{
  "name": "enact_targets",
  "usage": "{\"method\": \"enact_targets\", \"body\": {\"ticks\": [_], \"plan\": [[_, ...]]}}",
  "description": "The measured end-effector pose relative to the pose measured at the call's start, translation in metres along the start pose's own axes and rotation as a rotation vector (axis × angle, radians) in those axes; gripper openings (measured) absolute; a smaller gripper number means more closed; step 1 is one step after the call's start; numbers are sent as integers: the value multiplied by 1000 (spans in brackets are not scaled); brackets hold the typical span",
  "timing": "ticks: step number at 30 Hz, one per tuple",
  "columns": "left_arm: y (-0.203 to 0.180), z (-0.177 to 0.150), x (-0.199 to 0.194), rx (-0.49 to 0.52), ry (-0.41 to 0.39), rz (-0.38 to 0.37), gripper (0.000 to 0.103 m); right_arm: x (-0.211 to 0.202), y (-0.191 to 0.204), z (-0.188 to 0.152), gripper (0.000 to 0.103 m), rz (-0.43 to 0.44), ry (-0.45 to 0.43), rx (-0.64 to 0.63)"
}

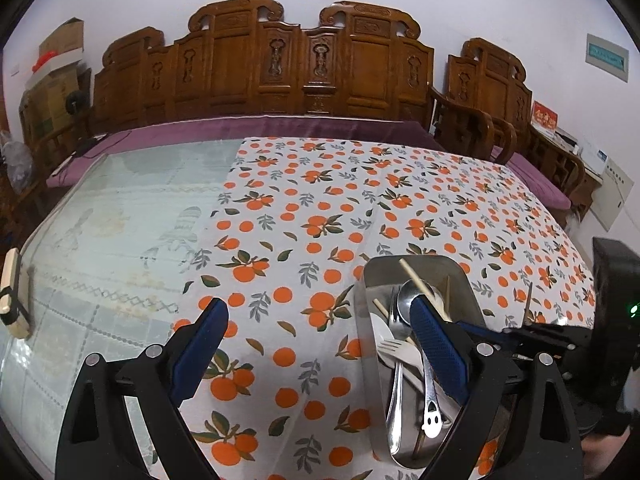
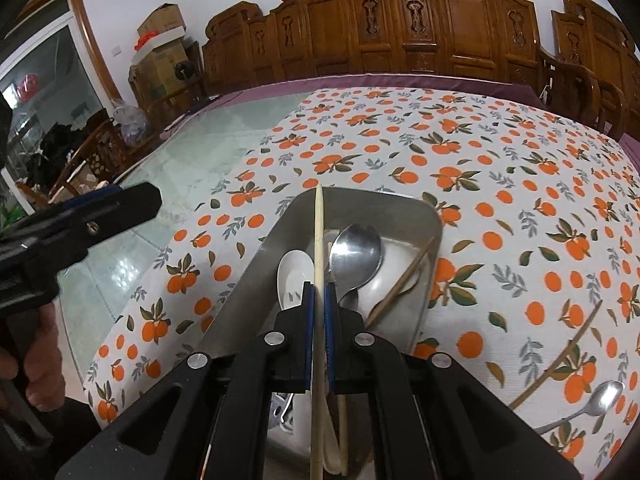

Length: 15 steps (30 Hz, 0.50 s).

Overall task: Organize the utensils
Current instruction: 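Lower the chopstick into the tray and open the right tool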

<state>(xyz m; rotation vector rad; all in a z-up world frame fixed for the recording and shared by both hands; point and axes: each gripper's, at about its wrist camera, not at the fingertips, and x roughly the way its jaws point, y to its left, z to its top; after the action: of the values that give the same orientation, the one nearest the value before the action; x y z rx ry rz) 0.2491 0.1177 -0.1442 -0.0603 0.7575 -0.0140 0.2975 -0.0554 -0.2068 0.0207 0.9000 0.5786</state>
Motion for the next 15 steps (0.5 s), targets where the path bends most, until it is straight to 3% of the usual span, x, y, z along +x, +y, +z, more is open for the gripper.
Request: {"method": "enact_targets", "body": {"ticks": [9, 15], "plan": [[0, 0, 0, 0, -2, -2, 88, 8, -5, -3, 7, 25, 9, 18], [-2, -1, -1, 4, -2, -7, 88, -8, -16, -1, 7, 37, -26, 9]]}}
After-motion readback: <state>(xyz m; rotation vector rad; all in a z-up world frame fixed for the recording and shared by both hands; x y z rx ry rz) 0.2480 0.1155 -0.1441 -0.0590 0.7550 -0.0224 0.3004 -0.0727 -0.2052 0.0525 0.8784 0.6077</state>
